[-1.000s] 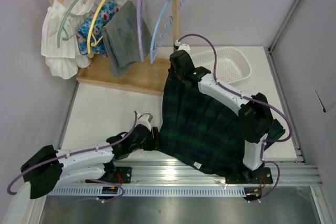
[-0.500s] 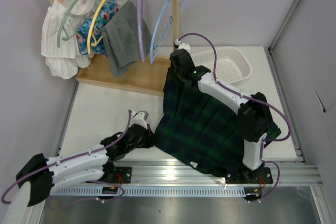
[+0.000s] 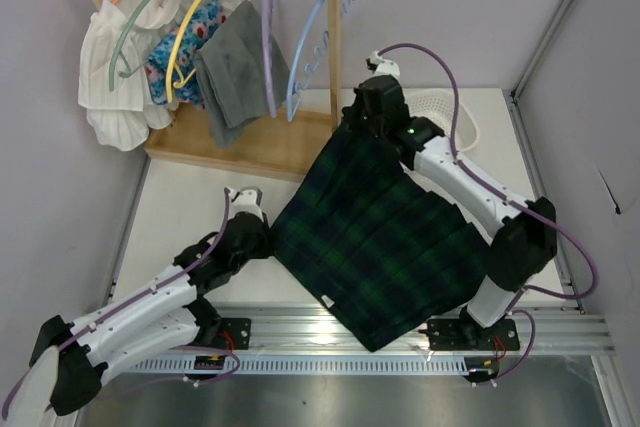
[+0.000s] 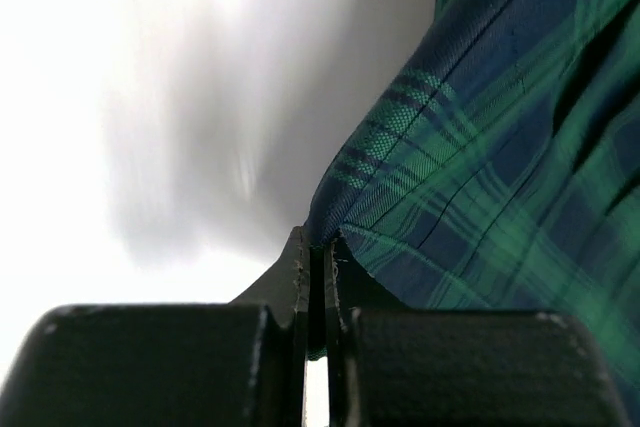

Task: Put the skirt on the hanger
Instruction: Move the skirt to the center of the board

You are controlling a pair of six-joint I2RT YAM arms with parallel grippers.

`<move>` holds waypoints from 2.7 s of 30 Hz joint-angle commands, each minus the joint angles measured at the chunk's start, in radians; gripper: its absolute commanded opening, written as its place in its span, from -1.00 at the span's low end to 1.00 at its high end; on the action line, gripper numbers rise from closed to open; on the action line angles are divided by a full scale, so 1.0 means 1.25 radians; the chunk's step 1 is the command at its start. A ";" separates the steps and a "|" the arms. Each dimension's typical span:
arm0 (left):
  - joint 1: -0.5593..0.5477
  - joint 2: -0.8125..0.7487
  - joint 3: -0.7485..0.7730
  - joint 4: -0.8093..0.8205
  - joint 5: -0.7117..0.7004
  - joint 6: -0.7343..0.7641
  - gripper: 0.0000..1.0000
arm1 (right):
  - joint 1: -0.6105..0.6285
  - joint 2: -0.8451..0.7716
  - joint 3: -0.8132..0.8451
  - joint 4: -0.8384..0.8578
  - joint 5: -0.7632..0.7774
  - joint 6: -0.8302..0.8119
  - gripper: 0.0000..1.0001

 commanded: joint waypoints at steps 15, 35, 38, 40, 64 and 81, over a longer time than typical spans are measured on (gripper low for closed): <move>0.004 -0.010 0.243 -0.106 0.120 0.290 -1.00 | -0.104 -0.366 -0.249 -0.028 0.010 0.022 -1.00; -0.556 0.154 0.222 -0.053 0.056 0.128 -1.00 | -0.109 -0.952 -0.502 -0.685 0.093 0.392 -1.00; -0.626 0.185 0.222 -0.021 0.025 0.090 -1.00 | -0.109 -0.994 -0.493 -0.764 0.091 0.433 -1.00; -0.678 0.208 0.226 -0.009 -0.014 0.074 -1.00 | -0.109 -1.024 -0.495 -0.809 0.094 0.450 -1.00; -0.824 0.477 0.367 -0.047 -0.147 -0.049 -0.85 | -0.110 -1.085 -0.528 -0.923 0.190 0.434 -1.00; -0.629 0.123 0.228 -0.036 -0.088 -0.113 0.88 | -0.109 -0.859 -0.319 -0.770 0.094 0.227 0.65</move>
